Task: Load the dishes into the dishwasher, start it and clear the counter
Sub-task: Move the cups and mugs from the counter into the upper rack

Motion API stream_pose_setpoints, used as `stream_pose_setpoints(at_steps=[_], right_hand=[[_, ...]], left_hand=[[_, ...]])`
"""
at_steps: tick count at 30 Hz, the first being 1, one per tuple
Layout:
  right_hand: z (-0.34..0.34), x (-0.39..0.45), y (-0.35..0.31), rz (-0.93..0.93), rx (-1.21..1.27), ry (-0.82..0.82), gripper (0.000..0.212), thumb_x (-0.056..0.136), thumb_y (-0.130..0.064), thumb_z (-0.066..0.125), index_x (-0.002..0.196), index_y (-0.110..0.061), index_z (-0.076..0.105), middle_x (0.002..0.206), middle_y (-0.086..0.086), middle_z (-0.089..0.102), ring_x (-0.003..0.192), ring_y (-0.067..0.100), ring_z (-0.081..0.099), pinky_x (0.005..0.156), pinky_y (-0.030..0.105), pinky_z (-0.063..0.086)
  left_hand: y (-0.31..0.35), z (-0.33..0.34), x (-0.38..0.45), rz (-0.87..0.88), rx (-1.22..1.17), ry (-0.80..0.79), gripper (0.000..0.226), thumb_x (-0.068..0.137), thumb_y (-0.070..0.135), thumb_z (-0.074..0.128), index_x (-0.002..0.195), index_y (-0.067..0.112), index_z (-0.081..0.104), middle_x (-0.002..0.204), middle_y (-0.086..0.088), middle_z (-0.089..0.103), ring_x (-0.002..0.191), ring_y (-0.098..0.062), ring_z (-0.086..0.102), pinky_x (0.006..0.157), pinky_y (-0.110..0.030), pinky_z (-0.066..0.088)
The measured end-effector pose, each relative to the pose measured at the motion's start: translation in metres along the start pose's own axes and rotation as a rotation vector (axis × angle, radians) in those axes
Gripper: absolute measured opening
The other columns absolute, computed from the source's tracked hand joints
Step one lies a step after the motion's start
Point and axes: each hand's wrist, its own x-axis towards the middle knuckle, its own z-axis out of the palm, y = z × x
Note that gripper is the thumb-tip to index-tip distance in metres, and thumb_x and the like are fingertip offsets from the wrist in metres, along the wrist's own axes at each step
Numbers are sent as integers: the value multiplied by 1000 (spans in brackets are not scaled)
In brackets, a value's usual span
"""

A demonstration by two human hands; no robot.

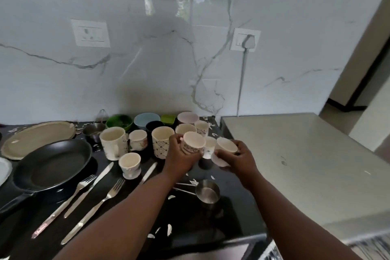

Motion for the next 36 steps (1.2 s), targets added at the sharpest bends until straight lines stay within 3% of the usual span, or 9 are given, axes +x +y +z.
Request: stream_pose_setpoints(at_steps=[5, 8, 11, 14, 20, 24, 27, 31, 36], right_hand=[[-57, -42, 8, -19, 22, 180, 60, 66, -10, 88, 114, -22, 54, 104, 4, 64, 89, 16, 66, 67, 29, 58], [-102, -61, 12, 1, 26, 297, 71, 66, -9, 88, 120, -19, 44, 108, 5, 58, 93, 17, 64, 77, 39, 58], [-154, -80, 19, 32, 87, 379, 61, 70, -10, 85, 116, -12, 46, 107, 10, 62, 89, 17, 65, 74, 38, 58], [-207, -103, 29, 70, 207, 458, 51, 72, -11, 83, 112, -12, 51, 108, 11, 64, 92, 21, 66, 79, 41, 57], [-312, -152, 55, 158, 439, 540, 51, 66, -15, 82, 110, -11, 56, 97, 9, 68, 91, 26, 64, 68, 37, 58], [-375, -183, 81, 222, 499, 610, 48, 67, -12, 82, 106, -17, 56, 95, 8, 73, 83, 26, 71, 63, 40, 59], [-409, -203, 110, 282, 525, 671, 45, 71, -10, 82, 105, -20, 55, 92, 7, 75, 74, 22, 73, 55, 33, 56], [-431, -227, 152, 423, 434, 653, 73, 64, -18, 89, 122, -1, 49, 107, 21, 66, 79, 27, 69, 55, 30, 54], [-420, -240, 201, 546, 361, 521, 61, 61, -17, 86, 107, -17, 45, 106, 19, 62, 86, 28, 67, 58, 31, 55]], left_hand=[[18, 54, -27, -9, -111, -192, 71, 60, 16, 91, 112, 22, 43, 107, 3, 61, 93, -4, 63, 79, -22, 53], [28, 95, -50, -38, -185, -271, 63, 64, 9, 89, 108, 26, 47, 101, 5, 64, 77, 10, 63, 71, -13, 51], [42, 136, -77, -90, -262, -351, 69, 59, 13, 91, 114, 15, 51, 100, -2, 67, 79, -1, 64, 75, -20, 52], [55, 178, -107, -83, -274, -474, 66, 51, 31, 87, 108, 25, 54, 94, 5, 68, 77, 0, 64, 74, -19, 53], [77, 267, -172, -48, -122, -710, 74, 50, 52, 80, 116, 34, 52, 105, 11, 67, 93, -3, 66, 84, -27, 56], [87, 330, -232, 3, -23, -876, 76, 54, 53, 79, 121, 36, 49, 102, 10, 69, 86, -3, 67, 76, -24, 56], [80, 364, -268, 8, 70, -973, 79, 59, 46, 82, 127, 25, 48, 105, 2, 70, 90, -14, 69, 77, -34, 58], [50, 376, -285, -26, 143, -1060, 77, 66, 37, 87, 129, 23, 44, 107, -2, 65, 83, -11, 69, 58, -21, 56], [-11, 366, -276, -153, 407, -1032, 78, 69, 40, 84, 128, 27, 36, 109, -3, 61, 81, -15, 68, 59, -25, 58]])
